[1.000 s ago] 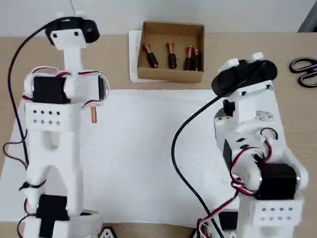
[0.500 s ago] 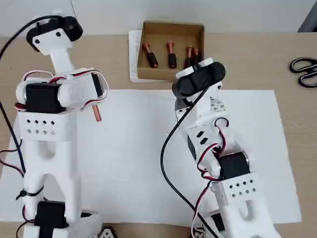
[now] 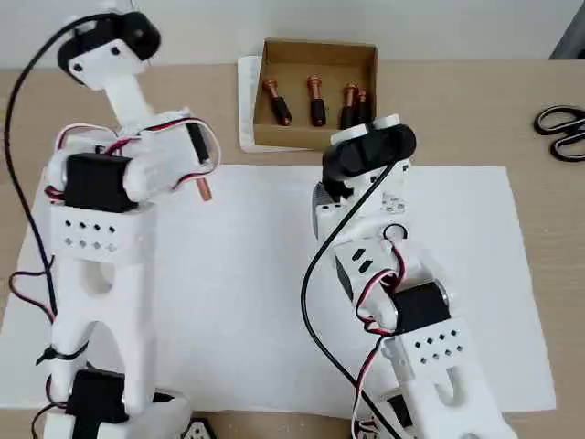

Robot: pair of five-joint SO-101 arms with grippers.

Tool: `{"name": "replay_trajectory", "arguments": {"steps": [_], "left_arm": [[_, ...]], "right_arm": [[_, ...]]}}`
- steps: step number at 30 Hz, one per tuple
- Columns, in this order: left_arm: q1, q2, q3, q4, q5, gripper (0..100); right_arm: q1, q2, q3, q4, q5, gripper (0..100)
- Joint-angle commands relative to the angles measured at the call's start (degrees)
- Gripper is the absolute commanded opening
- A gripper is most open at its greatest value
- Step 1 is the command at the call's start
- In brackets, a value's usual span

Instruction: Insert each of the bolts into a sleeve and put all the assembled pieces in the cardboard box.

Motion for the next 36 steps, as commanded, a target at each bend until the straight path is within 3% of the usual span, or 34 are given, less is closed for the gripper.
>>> {"name": "replay_trajectory", "arguments": {"steps": [1,7,14,19,23,26,30,33,36], "left_arm": [[3.87,-2.81,-0.48,-1.93,0.44,1],[10.20,-3.16,-5.76,-5.71,-2.29,1],[10.37,-7.30,-15.25,-2.55,-8.18,1],[10.11,-9.23,-14.37,1.14,-6.51,1],[6.33,-9.41,-6.46,-2.29,-4.22,1],[3.43,-9.93,0.48,-8.62,-4.04,1],[4.75,-15.91,0.84,-11.96,-5.45,1],[5.19,-21.71,1.19,-8.26,-10.73,1],[5.10,-24.70,3.03,-3.08,-10.99,1]], "right_arm": [[-2.42,-0.75,0.09,-0.57,7.03,0.4],[-6.90,-0.66,5.36,-3.91,8.70,0.4],[-6.99,-0.75,7.21,-5.23,8.70,0.5],[-7.08,-0.75,7.30,-5.32,1.76,0.7],[-7.08,-0.75,7.30,-5.32,-2.99,0.7],[-7.08,-0.75,7.30,-6.37,-0.97,0.5],[-7.08,-0.75,7.30,-7.34,6.24,0.5],[-7.08,-0.75,7.30,-7.25,5.89,0.7],[-7.08,-0.75,7.30,-7.52,5.89,0.7]]}}
